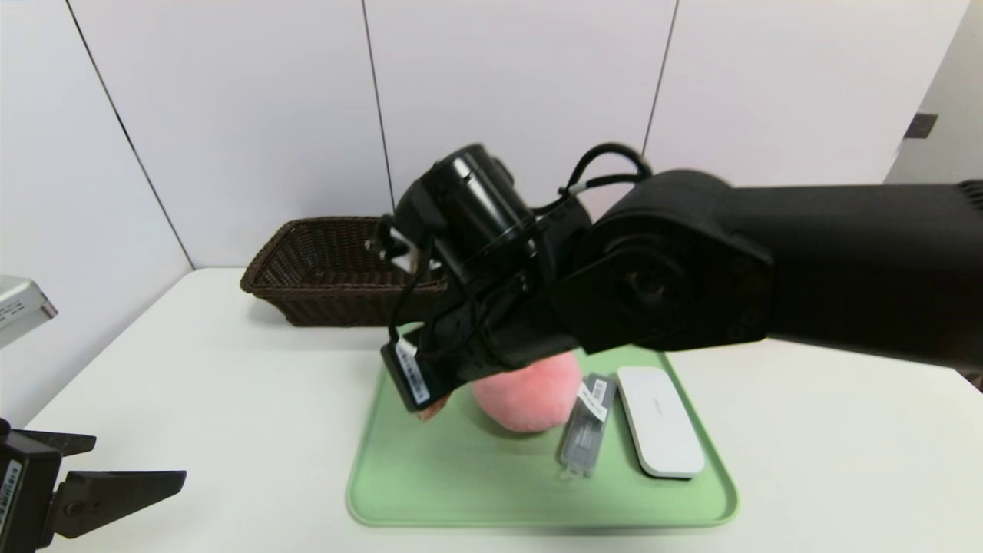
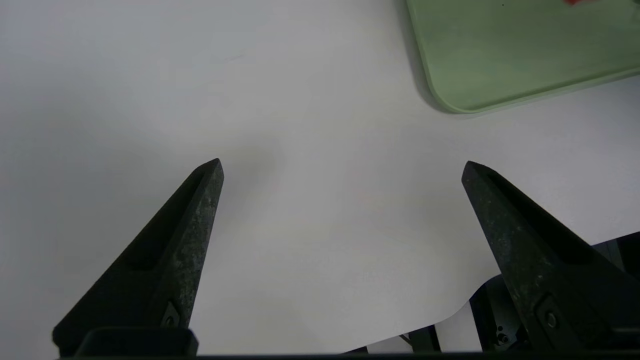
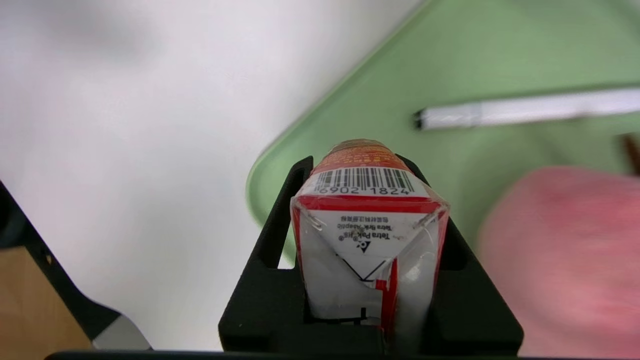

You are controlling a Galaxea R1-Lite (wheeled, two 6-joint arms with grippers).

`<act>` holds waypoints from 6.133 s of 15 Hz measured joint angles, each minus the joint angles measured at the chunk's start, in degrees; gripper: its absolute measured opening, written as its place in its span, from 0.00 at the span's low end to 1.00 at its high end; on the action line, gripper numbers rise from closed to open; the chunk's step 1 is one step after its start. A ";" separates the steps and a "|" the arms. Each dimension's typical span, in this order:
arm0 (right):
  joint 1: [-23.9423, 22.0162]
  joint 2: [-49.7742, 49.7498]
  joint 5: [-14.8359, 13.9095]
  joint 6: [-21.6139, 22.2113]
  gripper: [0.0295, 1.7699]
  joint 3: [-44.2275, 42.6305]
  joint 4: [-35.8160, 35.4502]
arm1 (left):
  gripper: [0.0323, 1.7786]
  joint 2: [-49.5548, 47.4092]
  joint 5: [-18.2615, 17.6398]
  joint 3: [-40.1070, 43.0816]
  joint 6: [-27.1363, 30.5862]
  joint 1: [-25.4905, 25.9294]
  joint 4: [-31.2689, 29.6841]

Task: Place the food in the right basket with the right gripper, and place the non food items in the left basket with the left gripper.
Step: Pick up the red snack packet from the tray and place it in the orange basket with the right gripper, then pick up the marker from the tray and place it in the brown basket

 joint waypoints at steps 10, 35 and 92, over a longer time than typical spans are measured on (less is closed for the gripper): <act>-21.94 -6.81 -2.01 -0.55 0.28 -4.08 -7.22 | 0.95 0.16 -0.09 0.05 0.00 0.00 -0.72; -48.59 7.61 11.63 6.50 0.50 -4.02 -6.19 | 0.95 -0.09 0.00 2.73 -0.76 0.00 -0.69; -34.39 -41.57 -0.17 2.04 0.96 21.59 23.74 | 0.95 49.14 -1.56 -23.80 3.15 -23.60 -19.25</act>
